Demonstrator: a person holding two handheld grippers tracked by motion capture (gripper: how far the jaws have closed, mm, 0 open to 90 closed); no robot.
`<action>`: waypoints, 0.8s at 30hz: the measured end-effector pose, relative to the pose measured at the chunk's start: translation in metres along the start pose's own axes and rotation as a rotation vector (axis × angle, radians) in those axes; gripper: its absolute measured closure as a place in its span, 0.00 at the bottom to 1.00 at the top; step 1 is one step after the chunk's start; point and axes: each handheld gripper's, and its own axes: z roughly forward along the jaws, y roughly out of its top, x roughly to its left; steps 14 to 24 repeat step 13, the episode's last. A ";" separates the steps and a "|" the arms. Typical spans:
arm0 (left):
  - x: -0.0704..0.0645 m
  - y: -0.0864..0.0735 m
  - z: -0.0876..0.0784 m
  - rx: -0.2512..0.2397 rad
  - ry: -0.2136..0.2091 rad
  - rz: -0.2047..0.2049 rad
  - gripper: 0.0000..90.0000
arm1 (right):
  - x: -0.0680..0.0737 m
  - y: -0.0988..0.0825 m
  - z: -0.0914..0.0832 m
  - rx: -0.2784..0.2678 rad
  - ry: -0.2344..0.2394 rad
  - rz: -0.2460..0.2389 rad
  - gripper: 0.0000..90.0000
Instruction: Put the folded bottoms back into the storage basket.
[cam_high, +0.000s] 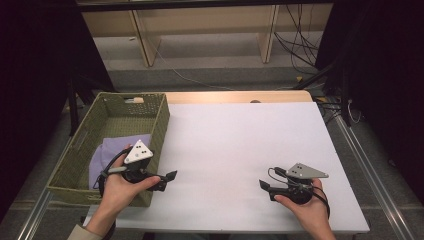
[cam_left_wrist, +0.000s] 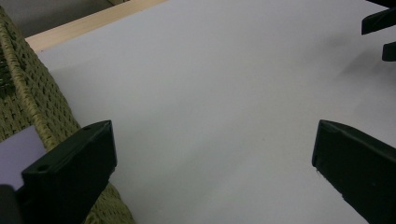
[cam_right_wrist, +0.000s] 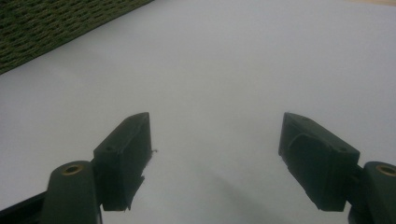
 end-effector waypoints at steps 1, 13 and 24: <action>0.000 0.000 0.000 0.000 0.001 0.000 0.00 | 0.000 0.000 0.000 0.000 0.000 0.000 0.29; 0.001 0.000 0.000 0.000 0.009 0.003 0.00 | -0.001 0.000 0.001 0.002 0.001 -0.001 0.29; 0.001 0.000 0.000 0.000 0.009 0.003 0.00 | -0.001 0.000 0.001 0.002 0.001 -0.001 0.29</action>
